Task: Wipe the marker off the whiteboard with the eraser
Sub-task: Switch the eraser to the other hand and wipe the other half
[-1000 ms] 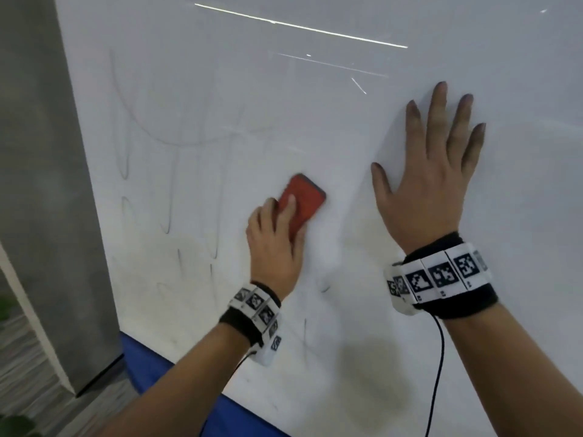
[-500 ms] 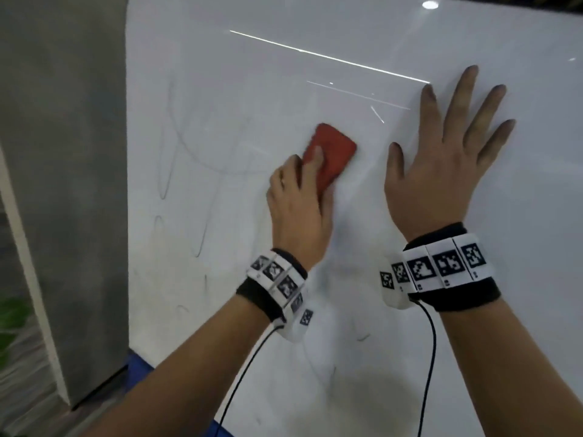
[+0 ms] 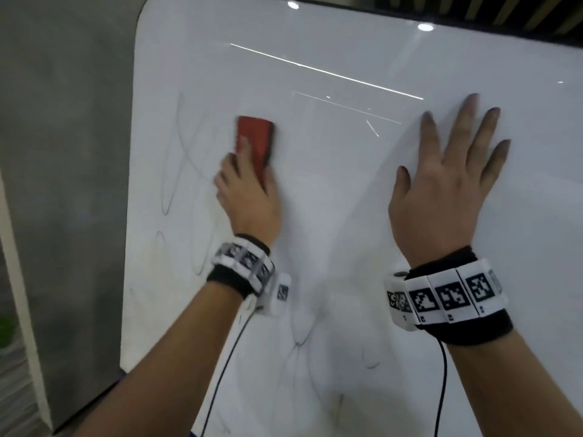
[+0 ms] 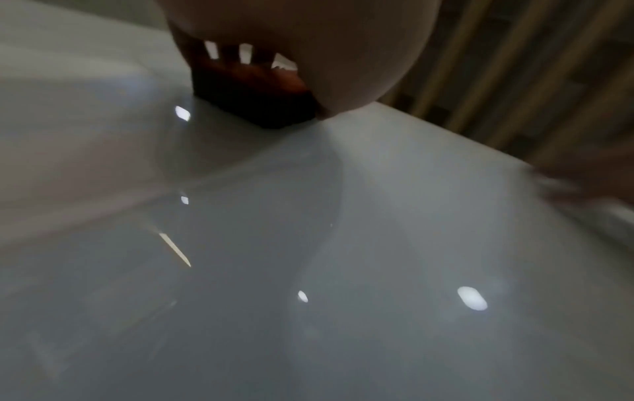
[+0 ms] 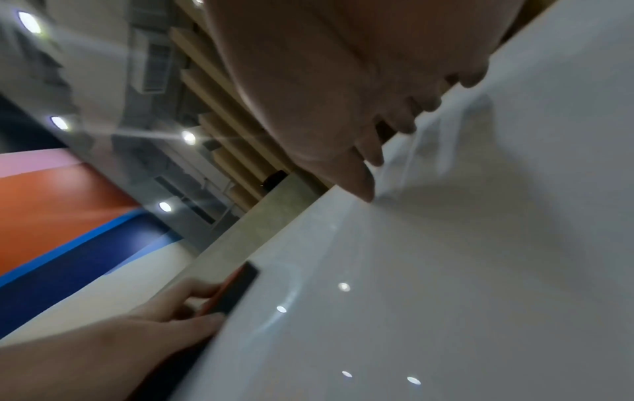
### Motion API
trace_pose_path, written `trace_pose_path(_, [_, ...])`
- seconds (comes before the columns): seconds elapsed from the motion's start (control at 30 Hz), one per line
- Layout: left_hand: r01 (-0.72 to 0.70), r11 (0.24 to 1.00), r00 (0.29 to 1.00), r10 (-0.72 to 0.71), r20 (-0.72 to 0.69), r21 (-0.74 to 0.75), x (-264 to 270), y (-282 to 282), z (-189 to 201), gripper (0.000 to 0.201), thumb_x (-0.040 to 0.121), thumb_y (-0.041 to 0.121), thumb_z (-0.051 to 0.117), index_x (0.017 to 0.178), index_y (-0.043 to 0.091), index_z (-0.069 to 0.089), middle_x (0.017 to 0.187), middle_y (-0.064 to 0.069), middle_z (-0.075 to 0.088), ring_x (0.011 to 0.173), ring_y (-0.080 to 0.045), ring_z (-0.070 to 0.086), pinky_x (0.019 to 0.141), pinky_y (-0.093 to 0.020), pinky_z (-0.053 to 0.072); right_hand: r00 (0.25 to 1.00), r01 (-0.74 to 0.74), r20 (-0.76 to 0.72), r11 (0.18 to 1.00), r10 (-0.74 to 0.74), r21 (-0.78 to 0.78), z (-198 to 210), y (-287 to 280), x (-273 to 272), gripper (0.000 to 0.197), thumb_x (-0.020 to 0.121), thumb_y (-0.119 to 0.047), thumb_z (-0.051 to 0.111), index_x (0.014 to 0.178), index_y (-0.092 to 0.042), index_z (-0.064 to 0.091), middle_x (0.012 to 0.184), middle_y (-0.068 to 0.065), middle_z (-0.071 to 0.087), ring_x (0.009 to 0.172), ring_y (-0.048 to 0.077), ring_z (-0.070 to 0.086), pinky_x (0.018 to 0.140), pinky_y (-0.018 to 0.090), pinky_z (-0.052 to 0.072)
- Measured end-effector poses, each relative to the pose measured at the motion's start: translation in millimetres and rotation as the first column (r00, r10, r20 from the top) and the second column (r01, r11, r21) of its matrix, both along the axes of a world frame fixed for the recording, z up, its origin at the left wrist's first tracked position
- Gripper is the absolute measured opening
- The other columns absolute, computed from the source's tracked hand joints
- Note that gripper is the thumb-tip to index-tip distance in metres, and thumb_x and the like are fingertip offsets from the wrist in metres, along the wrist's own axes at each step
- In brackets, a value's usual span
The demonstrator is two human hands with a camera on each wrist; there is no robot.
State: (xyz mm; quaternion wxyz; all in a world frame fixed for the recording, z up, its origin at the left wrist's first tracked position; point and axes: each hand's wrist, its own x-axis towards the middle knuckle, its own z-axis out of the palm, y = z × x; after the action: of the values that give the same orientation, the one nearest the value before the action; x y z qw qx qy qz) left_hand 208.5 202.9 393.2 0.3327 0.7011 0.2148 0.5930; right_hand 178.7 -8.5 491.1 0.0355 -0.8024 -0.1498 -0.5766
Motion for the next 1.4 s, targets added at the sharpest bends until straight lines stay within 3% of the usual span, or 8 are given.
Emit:
trace_pose_path(0.17, [0.099,0.854,0.993,-0.116,0.001,0.511,-11,15,-21,0.052,0.103,0.037,0.051,0.152,0.022,0.04,0.142,-0.015,0.048,0.122,-0.035,0.048,0.101,-0.046,0.043,0.996,-0.085,-0.046,0.979,0.077,-0.187,-5,67,3,0.076,0.081,0.0,0.065,0.153,-0.013,0.041,0.168,0.019,0.014,0.154,0.045,0.009,0.123,0.063,0.009])
trace_pose_path(0.47, [-0.095,0.979,0.988,0.07,-0.141,-0.181,14,160,45,0.058,0.101,0.033,0.046,0.156,0.018,0.032,0.14,-0.014,0.046,0.118,-0.038,0.048,0.093,-0.052,0.049,0.994,0.017,-0.102,0.966,-0.044,-0.259,-11,114,12,0.077,0.087,-0.015,0.069,0.156,-0.006,0.035,0.168,0.022,0.011,0.153,0.048,0.009,0.119,0.07,0.006])
trace_pose_path(0.67, [0.056,0.922,0.998,-0.048,-0.03,0.383,5,137,14,0.055,0.101,0.035,0.049,0.152,0.017,0.04,0.139,-0.016,0.051,0.113,-0.037,0.051,0.095,-0.043,0.043,0.992,0.04,-0.104,0.969,-0.068,-0.245,-15,125,15,0.079,0.089,-0.016,0.066,0.157,-0.001,0.028,0.168,0.021,0.009,0.153,0.048,0.007,0.12,0.069,0.007])
trace_pose_path(0.77, [-0.015,0.999,0.998,0.012,-0.057,-0.044,14,188,0,0.059,0.099,0.031,0.049,0.154,0.013,0.037,0.139,-0.021,0.05,0.119,-0.043,0.052,0.102,-0.048,0.04,0.993,0.037,-0.096,0.966,-0.064,-0.254,-17,122,17,0.078,0.093,-0.02,0.063,0.158,-0.003,0.024,0.169,0.019,0.006,0.154,0.045,0.005,0.121,0.066,0.004])
trace_pose_path(0.87, [-0.09,0.88,0.988,0.02,-0.154,-0.466,13,200,-33,0.058,0.103,0.027,0.048,0.156,0.014,0.031,0.15,-0.018,0.042,0.132,-0.044,0.043,0.108,-0.048,0.036,0.996,-0.011,-0.089,0.965,-0.012,-0.26,-20,117,19,0.077,0.097,-0.027,0.06,0.159,-0.004,0.023,0.169,0.018,0.006,0.155,0.044,0.005,0.122,0.064,0.003])
trace_pose_path(1.0, [-0.089,0.907,0.993,0.049,-0.105,-0.413,13,143,-52,0.055,0.103,0.029,0.047,0.155,0.016,0.035,0.143,-0.017,0.045,0.121,-0.041,0.046,0.1,-0.05,0.042,0.996,-0.012,-0.087,0.969,-0.01,-0.248,-23,120,19,0.079,0.097,-0.031,0.06,0.159,-0.003,0.021,0.169,0.019,0.005,0.155,0.044,0.004,0.122,0.065,0.003])
trace_pose_path(1.2, [0.129,0.967,0.989,-0.142,0.046,0.222,-2,83,-62,0.053,0.101,0.032,0.055,0.151,0.022,0.042,0.14,-0.013,0.048,0.12,-0.032,0.046,0.107,-0.039,0.037,0.994,-0.054,-0.104,0.979,0.035,-0.197,-38,131,17,0.081,0.096,-0.031,0.061,0.16,-0.005,0.019,0.17,0.017,0.002,0.156,0.042,0.003,0.124,0.062,0.003])
trace_pose_path(1.4, [0.021,0.907,0.999,-0.037,-0.03,-0.42,11,213,-30,0.061,0.092,0.033,0.054,0.151,0.017,0.044,0.139,-0.018,0.053,0.124,-0.04,0.054,0.107,-0.042,0.042,0.991,-0.124,-0.079,0.949,0.105,-0.288,-38,106,22,0.077,0.097,-0.031,0.06,0.16,-0.008,0.023,0.169,0.017,0.007,0.156,0.04,0.007,0.126,0.056,0.006])
